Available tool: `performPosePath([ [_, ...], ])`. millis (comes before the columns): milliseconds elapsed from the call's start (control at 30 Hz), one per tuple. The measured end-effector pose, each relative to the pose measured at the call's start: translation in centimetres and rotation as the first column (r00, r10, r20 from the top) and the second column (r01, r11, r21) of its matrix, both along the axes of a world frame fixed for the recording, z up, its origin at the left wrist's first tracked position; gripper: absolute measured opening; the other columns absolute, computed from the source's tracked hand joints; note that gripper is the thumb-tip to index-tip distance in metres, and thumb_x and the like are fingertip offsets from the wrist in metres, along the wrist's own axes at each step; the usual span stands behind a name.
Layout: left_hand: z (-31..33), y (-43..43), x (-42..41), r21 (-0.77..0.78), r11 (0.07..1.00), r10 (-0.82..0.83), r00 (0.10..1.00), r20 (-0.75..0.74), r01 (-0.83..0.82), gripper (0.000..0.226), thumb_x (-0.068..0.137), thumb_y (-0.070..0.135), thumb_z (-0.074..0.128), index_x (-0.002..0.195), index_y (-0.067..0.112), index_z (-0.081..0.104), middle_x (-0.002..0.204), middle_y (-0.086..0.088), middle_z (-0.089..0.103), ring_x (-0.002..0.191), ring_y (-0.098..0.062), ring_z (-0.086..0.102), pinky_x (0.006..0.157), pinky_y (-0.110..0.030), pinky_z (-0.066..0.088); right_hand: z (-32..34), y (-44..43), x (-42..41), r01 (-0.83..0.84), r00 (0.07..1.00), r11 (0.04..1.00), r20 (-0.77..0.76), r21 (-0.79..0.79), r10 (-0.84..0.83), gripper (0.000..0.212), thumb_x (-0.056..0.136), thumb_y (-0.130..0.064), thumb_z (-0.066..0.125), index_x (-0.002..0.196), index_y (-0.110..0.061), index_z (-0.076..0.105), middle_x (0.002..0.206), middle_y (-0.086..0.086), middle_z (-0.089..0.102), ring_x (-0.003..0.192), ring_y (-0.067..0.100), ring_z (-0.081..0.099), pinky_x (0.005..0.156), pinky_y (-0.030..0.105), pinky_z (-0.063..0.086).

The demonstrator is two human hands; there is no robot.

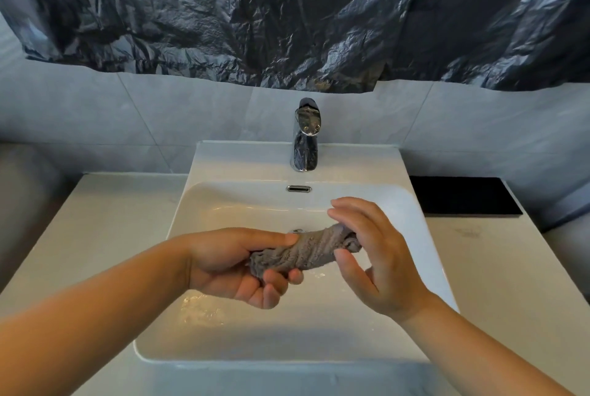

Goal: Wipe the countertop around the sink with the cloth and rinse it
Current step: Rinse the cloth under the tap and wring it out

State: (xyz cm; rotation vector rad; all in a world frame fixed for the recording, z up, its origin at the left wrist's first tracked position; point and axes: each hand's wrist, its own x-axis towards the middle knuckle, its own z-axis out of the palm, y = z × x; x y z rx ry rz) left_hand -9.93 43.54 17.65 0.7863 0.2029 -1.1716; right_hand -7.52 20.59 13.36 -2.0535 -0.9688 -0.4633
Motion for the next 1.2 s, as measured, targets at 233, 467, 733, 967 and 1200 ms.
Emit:
performPosePath([
  [233, 1.8, -1.0, 0.5, 0.013, 0.982, -0.187, 0.964, 0.19, 0.188, 0.051, 0.089, 0.028, 0.06, 0.13, 0.003, 0.042, 0.094, -0.006, 0.046, 0.068, -0.008, 0.041, 0.069, -0.021, 0.047, 1.8, 2.9, 1.0, 0.112, 0.994, 0.963, -0.019, 0.246, -0.111, 0.036, 0.095, -0.022, 0.04, 0.085, -0.002, 0.068, 0.081, 0.003, 0.06, 0.077, 0.008, 0.055, 0.069, 0.013, 0.043],
  [467, 3.1, -2.8, -0.1, 0.605, 0.795, -0.391, 0.8, 0.456, 0.044, 0.016, 0.095, 0.023, 0.053, 0.091, 0.009, 0.046, 0.076, 0.0, 0.047, 0.055, -0.007, 0.039, 0.054, -0.02, 0.04, 1.8, 2.8, 2.4, 0.059, 0.965, 0.998, -0.257, -0.015, -0.061, 0.046, 0.092, -0.036, 0.031, 0.062, -0.011, 0.055, 0.056, -0.001, 0.053, 0.058, 0.016, 0.049, 0.052, 0.032, 0.041],
  [733, -1.9, -4.8, -1.0, 0.865, 0.286, -0.818, 0.364, 0.445, -0.413, 0.014, 0.098, 0.035, 0.041, 0.099, 0.022, 0.038, 0.086, 0.005, 0.054, 0.07, -0.012, 0.05, 0.061, -0.027, 0.041, 0.1, 2.8, 3.0, 0.001, 0.869, 0.931, -0.46, -0.365, -0.181, 0.047, 0.096, -0.03, 0.037, 0.05, -0.025, 0.045, 0.054, 0.002, 0.054, 0.053, 0.016, 0.049, 0.05, 0.027, 0.036],
  [967, -5.7, -5.4, -0.6, 0.863, 0.203, -0.877, 0.306, 0.37, -0.463, 0.026, 0.097, 0.036, 0.041, 0.11, 0.014, 0.044, 0.093, -0.007, 0.065, 0.073, -0.023, 0.06, 0.068, -0.039, 0.051, -2.8, 2.7, 3.0, 0.044, 0.529, 0.935, -0.785, -0.353, -0.322, 0.042, 0.09, -0.029, 0.041, 0.05, -0.018, 0.04, 0.051, -0.001, 0.042, 0.052, 0.016, 0.039, 0.055, 0.028, 0.031],
  [1200, -5.4, -6.2, -1.0, 0.816, 0.284, -0.779, 0.375, 0.503, -0.503, 0.024, 0.095, 0.04, 0.045, 0.108, 0.02, 0.044, 0.087, -0.001, 0.061, 0.071, -0.016, 0.058, 0.064, -0.031, 0.049, -1.7, -0.3, 2.2, 0.028, 0.645, 0.976, -0.742, -0.218, -0.184, 0.029, 0.093, -0.025, 0.044, 0.069, -0.017, 0.058, 0.066, 0.001, 0.059, 0.063, 0.017, 0.057, 0.059, 0.035, 0.049],
])
